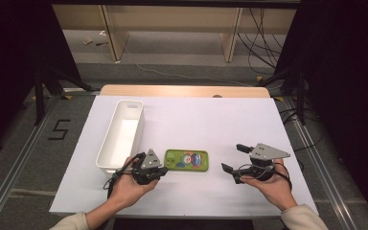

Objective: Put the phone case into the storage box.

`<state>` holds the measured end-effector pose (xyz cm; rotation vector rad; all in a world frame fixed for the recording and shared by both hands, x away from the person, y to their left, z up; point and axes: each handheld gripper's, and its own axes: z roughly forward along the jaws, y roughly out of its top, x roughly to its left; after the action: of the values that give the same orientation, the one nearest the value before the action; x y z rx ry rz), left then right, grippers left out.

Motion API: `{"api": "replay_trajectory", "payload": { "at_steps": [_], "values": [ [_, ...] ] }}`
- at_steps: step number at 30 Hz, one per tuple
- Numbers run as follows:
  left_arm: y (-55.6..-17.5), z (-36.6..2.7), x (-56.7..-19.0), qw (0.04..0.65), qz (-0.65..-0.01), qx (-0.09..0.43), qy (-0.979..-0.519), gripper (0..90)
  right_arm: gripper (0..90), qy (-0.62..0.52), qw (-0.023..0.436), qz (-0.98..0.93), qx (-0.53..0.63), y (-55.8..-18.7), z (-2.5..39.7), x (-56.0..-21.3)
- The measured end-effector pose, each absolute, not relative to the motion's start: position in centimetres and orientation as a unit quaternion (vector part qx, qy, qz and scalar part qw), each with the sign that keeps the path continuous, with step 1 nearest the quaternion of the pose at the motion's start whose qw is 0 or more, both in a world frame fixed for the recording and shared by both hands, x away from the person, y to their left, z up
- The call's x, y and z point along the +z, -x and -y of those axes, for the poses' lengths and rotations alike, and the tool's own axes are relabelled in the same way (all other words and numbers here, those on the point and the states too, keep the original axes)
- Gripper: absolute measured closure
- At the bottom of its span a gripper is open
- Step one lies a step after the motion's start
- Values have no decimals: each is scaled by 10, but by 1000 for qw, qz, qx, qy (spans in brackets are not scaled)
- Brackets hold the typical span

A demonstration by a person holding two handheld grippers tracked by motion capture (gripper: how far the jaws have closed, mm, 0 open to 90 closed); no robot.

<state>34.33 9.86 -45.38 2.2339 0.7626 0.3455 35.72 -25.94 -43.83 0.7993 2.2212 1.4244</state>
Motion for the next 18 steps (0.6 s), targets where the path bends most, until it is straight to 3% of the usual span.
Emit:
{"api": "replay_trajectory", "payload": {
  "at_steps": [18],
  "values": [
    [-357,-86,-474,304,-325,122,-887,897,119,-287,190,-790,507,-357,260,-438]
  ]
}}
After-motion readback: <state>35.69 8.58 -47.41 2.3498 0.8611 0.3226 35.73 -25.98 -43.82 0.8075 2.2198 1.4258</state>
